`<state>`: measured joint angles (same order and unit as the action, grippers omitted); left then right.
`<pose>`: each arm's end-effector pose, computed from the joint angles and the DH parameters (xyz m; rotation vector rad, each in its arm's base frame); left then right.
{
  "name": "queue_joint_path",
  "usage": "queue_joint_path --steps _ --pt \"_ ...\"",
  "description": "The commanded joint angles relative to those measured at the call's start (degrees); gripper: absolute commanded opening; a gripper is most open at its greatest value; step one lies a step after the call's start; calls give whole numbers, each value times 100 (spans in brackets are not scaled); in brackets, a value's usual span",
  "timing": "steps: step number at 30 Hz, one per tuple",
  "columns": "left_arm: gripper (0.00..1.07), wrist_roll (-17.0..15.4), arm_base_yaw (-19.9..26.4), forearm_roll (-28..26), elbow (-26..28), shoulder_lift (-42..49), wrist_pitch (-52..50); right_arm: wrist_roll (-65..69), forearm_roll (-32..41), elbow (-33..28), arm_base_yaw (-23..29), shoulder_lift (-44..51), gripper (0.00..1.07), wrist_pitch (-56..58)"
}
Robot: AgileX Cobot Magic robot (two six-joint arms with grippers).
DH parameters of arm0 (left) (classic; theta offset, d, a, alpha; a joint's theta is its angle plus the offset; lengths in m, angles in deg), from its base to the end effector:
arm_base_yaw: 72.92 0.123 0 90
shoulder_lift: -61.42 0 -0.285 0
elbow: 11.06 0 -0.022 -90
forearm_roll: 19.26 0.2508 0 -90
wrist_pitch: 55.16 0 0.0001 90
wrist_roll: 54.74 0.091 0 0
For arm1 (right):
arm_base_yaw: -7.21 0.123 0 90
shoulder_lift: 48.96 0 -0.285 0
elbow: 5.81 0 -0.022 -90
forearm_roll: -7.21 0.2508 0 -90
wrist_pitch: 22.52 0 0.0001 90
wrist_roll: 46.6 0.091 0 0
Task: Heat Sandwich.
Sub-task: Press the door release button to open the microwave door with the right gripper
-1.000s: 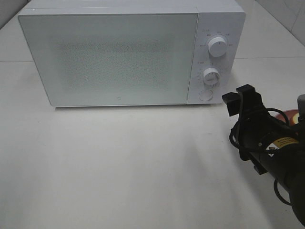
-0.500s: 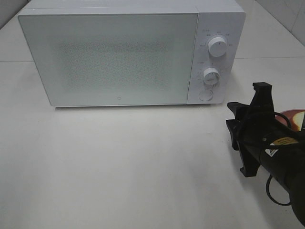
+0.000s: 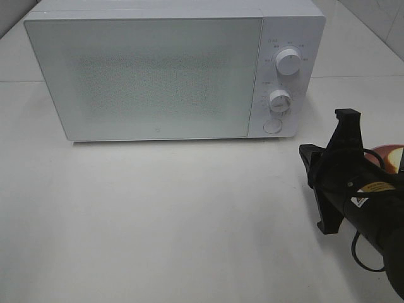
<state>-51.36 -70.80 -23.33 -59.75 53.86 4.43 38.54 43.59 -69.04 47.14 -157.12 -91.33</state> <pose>-0.0043 -0.0057 0.2785 0.0247 2.0197 -0.0238 0.2014 0.1030 0.1267 1.3435 1.4599 1.1441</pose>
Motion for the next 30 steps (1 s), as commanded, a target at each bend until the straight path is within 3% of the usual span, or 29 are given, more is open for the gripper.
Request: queue_joint_path --steps 1,8,22,30 --pt "101 -6 6 -11 -11 166 -23 -11 -74 0 6 23 2 -52" --pt "101 -6 6 -11 -11 166 -23 -11 -34 34 6 -46 0 258" --pt "101 -6 6 -11 -11 166 -23 332 -11 968 0 -1175 0 390" --pt "101 -6 6 -11 -11 166 -23 132 -378 1518 -481 -1329 0 900"
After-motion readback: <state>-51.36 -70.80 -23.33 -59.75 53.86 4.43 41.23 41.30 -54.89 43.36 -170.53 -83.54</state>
